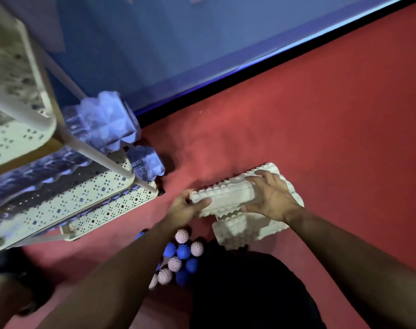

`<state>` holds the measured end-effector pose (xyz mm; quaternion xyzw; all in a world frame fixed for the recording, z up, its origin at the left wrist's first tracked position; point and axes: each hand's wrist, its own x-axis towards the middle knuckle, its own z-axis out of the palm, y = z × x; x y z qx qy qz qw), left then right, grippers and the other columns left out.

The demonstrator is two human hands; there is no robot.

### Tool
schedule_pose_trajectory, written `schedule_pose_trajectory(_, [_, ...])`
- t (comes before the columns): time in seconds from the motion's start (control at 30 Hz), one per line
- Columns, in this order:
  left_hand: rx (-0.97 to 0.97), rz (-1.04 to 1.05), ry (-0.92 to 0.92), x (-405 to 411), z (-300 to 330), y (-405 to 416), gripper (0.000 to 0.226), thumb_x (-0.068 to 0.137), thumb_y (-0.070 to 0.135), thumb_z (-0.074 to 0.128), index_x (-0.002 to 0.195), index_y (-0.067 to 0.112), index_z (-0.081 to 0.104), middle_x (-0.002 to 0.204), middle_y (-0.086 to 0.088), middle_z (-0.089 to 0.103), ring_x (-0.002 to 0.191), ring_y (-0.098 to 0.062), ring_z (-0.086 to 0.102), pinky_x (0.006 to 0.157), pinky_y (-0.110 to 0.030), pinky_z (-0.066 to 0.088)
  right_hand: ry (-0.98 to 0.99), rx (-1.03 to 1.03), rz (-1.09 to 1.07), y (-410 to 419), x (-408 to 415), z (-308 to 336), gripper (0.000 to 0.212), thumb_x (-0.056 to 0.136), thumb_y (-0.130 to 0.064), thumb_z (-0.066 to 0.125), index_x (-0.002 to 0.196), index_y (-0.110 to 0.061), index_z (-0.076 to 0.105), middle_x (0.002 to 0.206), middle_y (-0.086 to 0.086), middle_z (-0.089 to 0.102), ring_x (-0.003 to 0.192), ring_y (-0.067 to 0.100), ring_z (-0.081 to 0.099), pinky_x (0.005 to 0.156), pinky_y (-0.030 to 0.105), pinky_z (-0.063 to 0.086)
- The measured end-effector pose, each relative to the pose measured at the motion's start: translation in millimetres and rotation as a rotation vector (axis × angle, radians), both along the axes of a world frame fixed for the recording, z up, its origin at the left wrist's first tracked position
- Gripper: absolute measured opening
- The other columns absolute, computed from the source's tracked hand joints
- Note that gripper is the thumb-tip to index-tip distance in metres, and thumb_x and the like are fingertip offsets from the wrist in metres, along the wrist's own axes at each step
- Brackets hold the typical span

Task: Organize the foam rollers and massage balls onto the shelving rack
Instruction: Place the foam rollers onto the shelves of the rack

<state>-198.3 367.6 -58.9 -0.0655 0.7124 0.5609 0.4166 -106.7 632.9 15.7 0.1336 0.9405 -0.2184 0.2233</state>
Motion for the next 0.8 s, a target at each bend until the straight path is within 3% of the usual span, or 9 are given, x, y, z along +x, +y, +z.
schedule_pose_trajectory(0.1, [0.07, 0.012, 0.017, -5.1, 42.7, -23.1, 0.06, 0.052, 0.051, 0.096, 0.095, 0.021, 0.066, 0.098, -0.006, 0.072, 0.092, -0.027, 0.069, 0.091, -0.044, 0.055, -0.002, 0.003, 0.052, -7.7, -8.3, 28.5, 0.09, 0.069, -0.074, 0.07, 0.147, -0.044, 0.035, 0.156, -0.01, 0.026, 0.142, 0.021, 0.024, 0.119, 0.041, 0.019])
schedule_pose_trajectory(0.33, [0.104, 0.005, 0.179, 1.3, 169.5, -90.0, 0.047, 0.072, 0.038, 0.088, 0.109, 0.017, 0.068, 0.112, -0.013, 0.072, 0.105, -0.031, 0.069, 0.095, -0.046, 0.056, 0.039, 0.089, 0.226, -55.2, -20.6, 126.1, 0.095, 0.064, -0.082, 0.066, 0.143, -0.037, 0.041, 0.141, -0.011, 0.051, 0.131, 0.017, 0.044, 0.112, 0.039, 0.028])
schedule_pose_trajectory(0.4, [0.104, 0.02, 0.22, 9.1, 203.5, -114.1, 0.042, 0.079, 0.031, 0.085, 0.113, 0.014, 0.066, 0.11, -0.014, 0.072, 0.101, -0.028, 0.071, 0.09, -0.042, 0.058, 0.082, 0.112, 0.279, -75.7, -23.7, 156.5, 0.096, 0.059, -0.087, 0.062, 0.14, -0.037, 0.045, 0.135, -0.013, 0.056, 0.125, 0.016, 0.05, 0.107, 0.039, 0.033])
schedule_pose_trajectory(0.53, [0.102, 0.061, 0.323, 30.1, 268.5, -163.1, 0.035, 0.084, 0.026, 0.079, 0.113, 0.014, 0.064, 0.087, 0.0, 0.073, 0.075, -0.01, 0.068, 0.065, -0.024, 0.053, 0.186, 0.154, 0.377, -121.6, -27.4, 214.6, 0.091, 0.053, -0.093, 0.057, 0.128, -0.042, 0.049, 0.12, -0.017, 0.06, 0.113, 0.014, 0.058, 0.095, 0.037, 0.04])
schedule_pose_trajectory(0.7, [0.084, 0.129, 0.487, 54.1, 332.2, -224.4, 0.03, 0.088, 0.025, 0.075, 0.114, 0.014, 0.064, 0.091, 0.007, 0.072, 0.078, -0.002, 0.069, 0.064, -0.016, 0.052, 0.351, 0.213, 0.478, -183.0, -22.8, 276.8, 0.08, 0.059, -0.092, 0.055, 0.122, -0.043, 0.052, 0.11, -0.013, 0.061, 0.104, 0.016, 0.06, 0.089, 0.038, 0.046])
schedule_pose_trajectory(0.8, [0.089, 0.176, 0.572, 57.8, 360.7, -258.8, 0.038, 0.084, 0.033, 0.078, 0.115, 0.019, 0.063, 0.096, 0.001, 0.072, 0.085, -0.014, 0.068, 0.074, -0.031, 0.059, 0.461, 0.273, 0.546, -216.1, -26.4, 309.4, 0.071, 0.068, -0.088, 0.053, 0.123, -0.044, 0.051, 0.107, -0.011, 0.061, 0.101, 0.02, 0.059, 0.086, 0.04, 0.045])
